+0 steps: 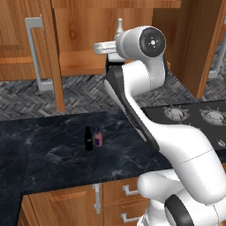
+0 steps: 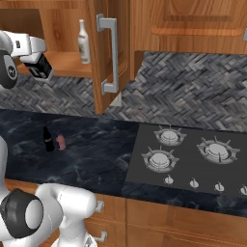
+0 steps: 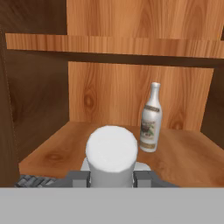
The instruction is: Sort all alcoholic drinks to one cabinet, and non-alcoholic drinks to the other.
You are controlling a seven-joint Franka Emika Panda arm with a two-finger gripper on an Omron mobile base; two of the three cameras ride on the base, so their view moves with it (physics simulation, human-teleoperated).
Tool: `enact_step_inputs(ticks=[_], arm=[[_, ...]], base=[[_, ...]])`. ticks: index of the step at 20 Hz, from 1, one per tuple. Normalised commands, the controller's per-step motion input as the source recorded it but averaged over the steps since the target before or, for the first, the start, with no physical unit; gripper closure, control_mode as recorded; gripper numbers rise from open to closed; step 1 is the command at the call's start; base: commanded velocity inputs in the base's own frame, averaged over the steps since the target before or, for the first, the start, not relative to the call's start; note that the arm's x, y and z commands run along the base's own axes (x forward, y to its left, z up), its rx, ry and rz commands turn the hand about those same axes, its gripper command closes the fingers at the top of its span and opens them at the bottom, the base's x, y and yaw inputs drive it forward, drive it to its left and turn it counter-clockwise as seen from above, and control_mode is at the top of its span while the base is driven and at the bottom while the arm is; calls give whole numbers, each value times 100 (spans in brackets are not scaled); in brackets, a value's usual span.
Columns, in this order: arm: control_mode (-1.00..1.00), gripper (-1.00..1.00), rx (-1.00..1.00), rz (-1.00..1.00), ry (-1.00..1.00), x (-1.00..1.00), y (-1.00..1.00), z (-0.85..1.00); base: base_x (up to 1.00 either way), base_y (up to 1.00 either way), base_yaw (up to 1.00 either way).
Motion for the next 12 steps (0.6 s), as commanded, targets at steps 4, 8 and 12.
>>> enact_step_inputs(ticks=[4,8,12], arm=[[-100,100,0,0,-2,23,11,1],[-100,100,0,0,-1,29,13,1],[-100,100,0,0,0,30,11,1]], base=[[0,0,0],[0,0,0],[0,0,0]])
